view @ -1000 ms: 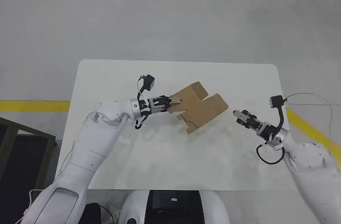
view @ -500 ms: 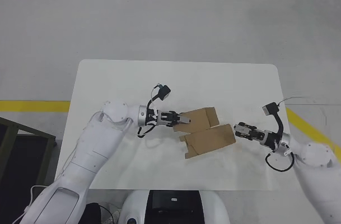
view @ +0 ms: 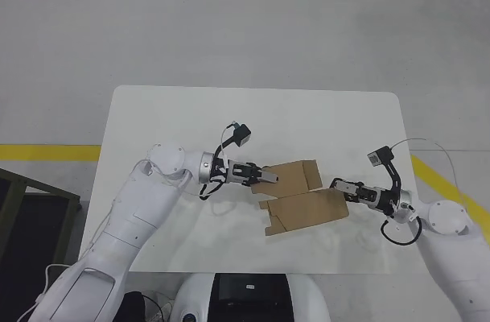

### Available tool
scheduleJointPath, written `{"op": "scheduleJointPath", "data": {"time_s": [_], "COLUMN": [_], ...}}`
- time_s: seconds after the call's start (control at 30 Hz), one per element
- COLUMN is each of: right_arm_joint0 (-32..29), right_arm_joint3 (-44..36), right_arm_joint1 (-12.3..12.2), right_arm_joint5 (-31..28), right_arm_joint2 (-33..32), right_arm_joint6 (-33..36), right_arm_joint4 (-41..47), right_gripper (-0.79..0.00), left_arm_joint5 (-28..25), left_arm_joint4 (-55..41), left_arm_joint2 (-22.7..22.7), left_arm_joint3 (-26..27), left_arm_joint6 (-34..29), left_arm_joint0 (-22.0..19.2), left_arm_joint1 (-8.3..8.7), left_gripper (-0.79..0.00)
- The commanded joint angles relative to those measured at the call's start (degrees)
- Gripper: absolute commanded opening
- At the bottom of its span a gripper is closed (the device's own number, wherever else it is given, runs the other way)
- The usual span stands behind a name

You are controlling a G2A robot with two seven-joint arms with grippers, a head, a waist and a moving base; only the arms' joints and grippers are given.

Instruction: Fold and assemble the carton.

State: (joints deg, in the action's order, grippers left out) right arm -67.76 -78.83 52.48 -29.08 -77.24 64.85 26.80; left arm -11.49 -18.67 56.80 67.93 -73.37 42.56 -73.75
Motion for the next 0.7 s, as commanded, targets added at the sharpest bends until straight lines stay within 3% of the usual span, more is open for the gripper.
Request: {"op": "scheduleJointPath", "data": {"time_s": [0.0, 0.23, 0.43, 0.67], "right_arm_joint0": [0.0, -0.7, -1.0, 0.3], "right_arm_joint3": [0.0, 0.0, 1.7, 2.6], "right_arm_joint1": [0.0, -0.1, -0.2, 0.3], "right_arm_joint5": [0.0, 0.9, 0.4, -1.1], "right_arm_joint2": [0.0, -0.6, -0.8, 1.7], "right_arm_joint6": [0.0, -1.1, 4.0, 9.2], "right_arm_joint4": [0.0, -0.8, 3.1, 6.4], "right_gripper": [0.0, 0.0, 0.0, 0.0], "left_arm_joint5": [0.0, 0.8, 0.3, -0.2], "left_arm_joint4": [0.0, 0.4, -1.1, -0.8], "left_arm_joint2": [0.0, 1.3, 3.7, 2.3], "left_arm_joint3": [0.0, 1.7, 2.2, 1.1], "left_arm_joint6": [0.0, 0.6, -1.6, -1.8], "left_arm_joint0": [0.0, 1.3, 2.1, 1.2], "left_arm_joint1": [0.0, 0.61, 1.48, 1.37], "left_gripper": [-0.785, -0.785, -0.785, -0.785]}}
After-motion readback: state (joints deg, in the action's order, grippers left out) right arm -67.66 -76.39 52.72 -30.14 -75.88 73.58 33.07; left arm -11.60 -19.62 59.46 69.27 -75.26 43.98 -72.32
